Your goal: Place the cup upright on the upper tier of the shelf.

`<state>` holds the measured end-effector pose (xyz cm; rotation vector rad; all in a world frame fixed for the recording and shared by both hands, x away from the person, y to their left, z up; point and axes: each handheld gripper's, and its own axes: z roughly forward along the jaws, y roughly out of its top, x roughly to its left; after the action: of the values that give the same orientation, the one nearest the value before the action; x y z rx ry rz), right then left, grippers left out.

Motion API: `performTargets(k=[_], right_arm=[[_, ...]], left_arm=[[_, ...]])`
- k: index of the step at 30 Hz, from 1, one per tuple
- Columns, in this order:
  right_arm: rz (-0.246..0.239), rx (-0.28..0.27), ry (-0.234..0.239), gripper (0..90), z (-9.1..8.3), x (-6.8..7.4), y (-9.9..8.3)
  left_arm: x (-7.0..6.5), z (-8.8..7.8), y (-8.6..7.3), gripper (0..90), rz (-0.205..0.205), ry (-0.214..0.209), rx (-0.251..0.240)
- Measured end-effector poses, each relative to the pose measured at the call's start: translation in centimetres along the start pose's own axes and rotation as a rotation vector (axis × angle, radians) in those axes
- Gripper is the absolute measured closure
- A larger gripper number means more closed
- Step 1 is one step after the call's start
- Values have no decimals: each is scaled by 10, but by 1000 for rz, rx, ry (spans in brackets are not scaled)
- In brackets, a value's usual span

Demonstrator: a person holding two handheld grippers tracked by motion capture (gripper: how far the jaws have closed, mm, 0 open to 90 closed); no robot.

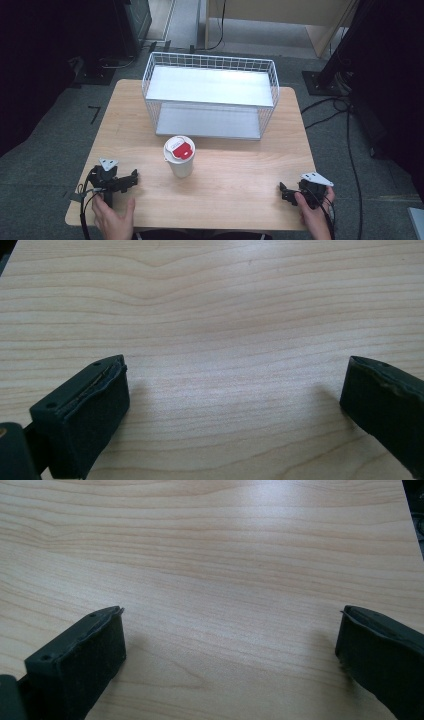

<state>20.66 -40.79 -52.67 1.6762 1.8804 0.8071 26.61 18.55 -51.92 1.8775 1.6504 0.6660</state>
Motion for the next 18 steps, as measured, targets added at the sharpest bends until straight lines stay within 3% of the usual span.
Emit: performTargets(k=[7, 11, 15, 18], right_arm=[[2, -1, 3, 0, -1, 0, -1], [-8, -1, 33, 0, -5, 3, -3], [7, -37, 78, 0, -10, 10, 0], [-20, -71, 94, 0, -15, 21, 5]], left_arm=[[1, 1, 2, 0, 4, -1, 2], [1, 2, 2, 0, 5, -1, 2], [1, 1, 2, 0, 4, -1, 2], [1, 1, 2, 0, 4, -1, 2]])
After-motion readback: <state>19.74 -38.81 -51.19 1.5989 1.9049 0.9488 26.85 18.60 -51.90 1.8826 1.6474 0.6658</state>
